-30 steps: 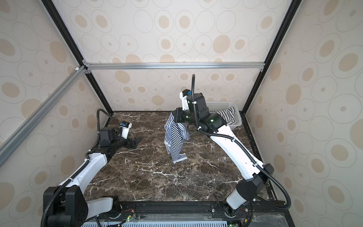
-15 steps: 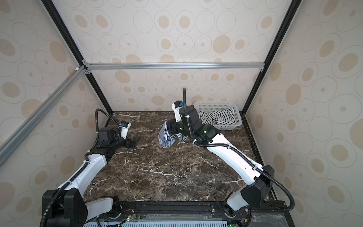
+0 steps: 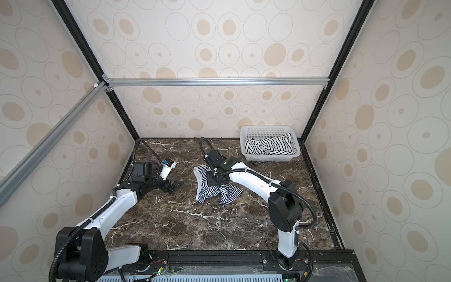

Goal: Fold and stack tank tops
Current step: Place the tank top at the center of the table.

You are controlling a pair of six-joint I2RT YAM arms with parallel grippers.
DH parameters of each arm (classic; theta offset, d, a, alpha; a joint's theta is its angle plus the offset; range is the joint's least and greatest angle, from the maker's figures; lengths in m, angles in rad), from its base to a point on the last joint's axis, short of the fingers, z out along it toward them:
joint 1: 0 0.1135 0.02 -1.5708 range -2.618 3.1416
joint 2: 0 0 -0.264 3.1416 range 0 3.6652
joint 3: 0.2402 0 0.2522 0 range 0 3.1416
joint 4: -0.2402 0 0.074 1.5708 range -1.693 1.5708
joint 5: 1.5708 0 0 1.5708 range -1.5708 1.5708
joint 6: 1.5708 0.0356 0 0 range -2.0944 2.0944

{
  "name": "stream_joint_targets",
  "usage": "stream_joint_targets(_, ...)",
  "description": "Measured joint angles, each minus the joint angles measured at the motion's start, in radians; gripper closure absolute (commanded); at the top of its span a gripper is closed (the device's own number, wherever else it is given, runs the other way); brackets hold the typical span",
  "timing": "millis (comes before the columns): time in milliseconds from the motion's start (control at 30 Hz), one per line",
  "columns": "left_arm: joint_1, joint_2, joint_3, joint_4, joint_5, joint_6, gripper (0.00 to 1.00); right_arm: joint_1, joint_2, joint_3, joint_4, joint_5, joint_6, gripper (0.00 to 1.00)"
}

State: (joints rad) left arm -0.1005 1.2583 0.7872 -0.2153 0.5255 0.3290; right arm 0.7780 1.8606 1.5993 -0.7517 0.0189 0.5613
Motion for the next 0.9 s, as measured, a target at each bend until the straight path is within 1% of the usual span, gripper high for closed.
stream_joint_targets(67,-0.017,-0.001,-0.006,-0.003,-0.003,0.011,0.01,-0.003,0.0,0.0,0.013,-0.028,0.012,0.89)
stream_joint_targets(233,-0.037,-0.021,-0.037,-0.004,-0.021,0.021,0.01,-0.005,0.039,0.003,0.1,-0.148,0.063,0.88)
stream_joint_targets(267,-0.038,-0.03,-0.045,-0.003,-0.035,0.02,0.01,-0.005,0.063,0.012,0.117,-0.179,0.076,0.85)
stream_joint_targets(300,-0.039,-0.039,-0.05,-0.001,-0.05,0.02,0.01,-0.005,0.095,0.028,0.131,-0.208,0.091,0.78)
stream_joint_targets(367,-0.04,-0.055,-0.057,0.008,-0.09,0.019,0.01,-0.005,0.173,0.074,0.158,-0.259,0.112,0.57)
stream_joint_targets(467,-0.04,-0.08,-0.057,0.022,-0.139,0.018,0.01,-0.005,0.277,0.121,0.195,-0.325,0.133,0.42)
stream_joint_targets(567,-0.04,-0.103,-0.057,0.019,-0.153,0.018,0.01,-0.005,0.322,0.121,0.241,-0.388,0.156,0.32)
stream_joint_targets(667,-0.04,-0.116,-0.057,0.007,-0.133,0.019,0.01,-0.005,0.317,0.112,0.292,-0.429,0.162,0.27)
stream_joint_targets(800,-0.056,-0.121,-0.057,-0.026,-0.072,0.025,0.01,-0.015,0.264,0.062,0.363,-0.456,0.164,0.26)
stream_joint_targets(900,-0.099,-0.121,-0.057,-0.043,-0.052,0.029,0.01,-0.033,0.193,0.001,0.411,-0.469,0.167,0.26)
